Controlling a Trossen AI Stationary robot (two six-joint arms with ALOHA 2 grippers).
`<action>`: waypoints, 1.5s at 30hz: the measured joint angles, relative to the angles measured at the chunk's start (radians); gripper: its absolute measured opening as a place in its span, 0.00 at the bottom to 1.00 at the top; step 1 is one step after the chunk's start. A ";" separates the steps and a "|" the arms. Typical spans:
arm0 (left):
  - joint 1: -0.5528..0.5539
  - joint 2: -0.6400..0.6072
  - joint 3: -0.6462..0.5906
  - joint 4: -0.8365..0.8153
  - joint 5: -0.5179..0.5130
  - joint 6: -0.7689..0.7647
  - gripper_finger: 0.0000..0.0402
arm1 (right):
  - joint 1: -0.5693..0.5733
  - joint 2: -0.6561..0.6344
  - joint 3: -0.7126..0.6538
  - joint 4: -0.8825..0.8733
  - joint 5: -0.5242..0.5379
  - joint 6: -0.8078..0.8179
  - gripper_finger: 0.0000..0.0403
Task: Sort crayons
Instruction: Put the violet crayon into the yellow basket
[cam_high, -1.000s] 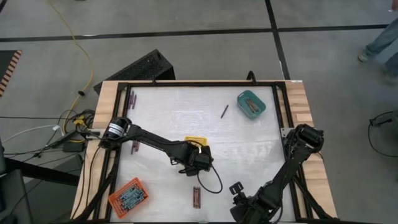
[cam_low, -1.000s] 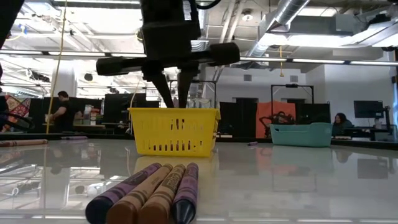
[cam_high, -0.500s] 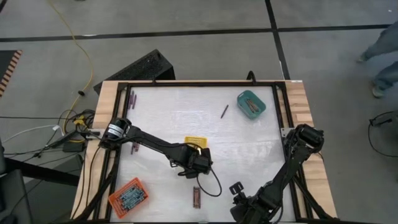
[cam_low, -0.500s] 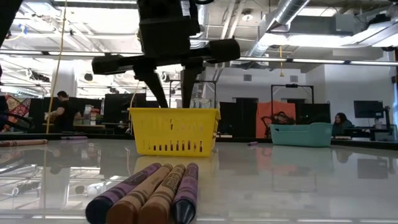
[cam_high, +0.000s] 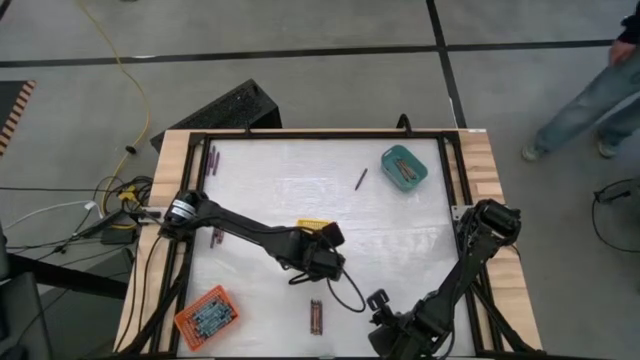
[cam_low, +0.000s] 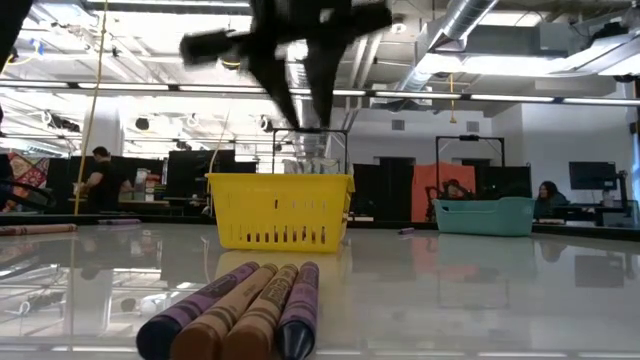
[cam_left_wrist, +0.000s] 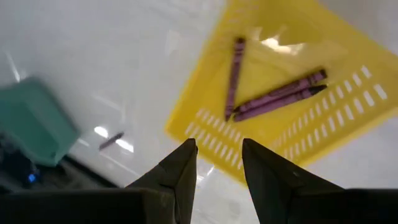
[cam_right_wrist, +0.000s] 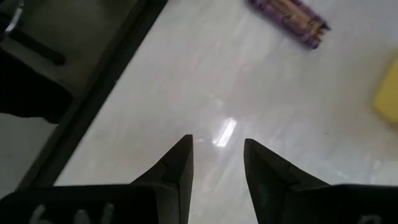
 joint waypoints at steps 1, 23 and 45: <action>-0.003 0.000 0.031 -0.017 0.000 -0.031 0.30 | -0.004 0.000 0.000 0.000 0.011 -0.011 0.34; -0.264 -0.080 0.502 -0.507 -0.028 -0.981 0.30 | -0.107 -0.095 0.000 -0.107 0.151 -0.103 0.34; -0.653 -0.164 0.221 -0.505 -0.413 -1.611 0.30 | -0.209 -0.269 0.000 -0.266 0.181 -0.109 0.34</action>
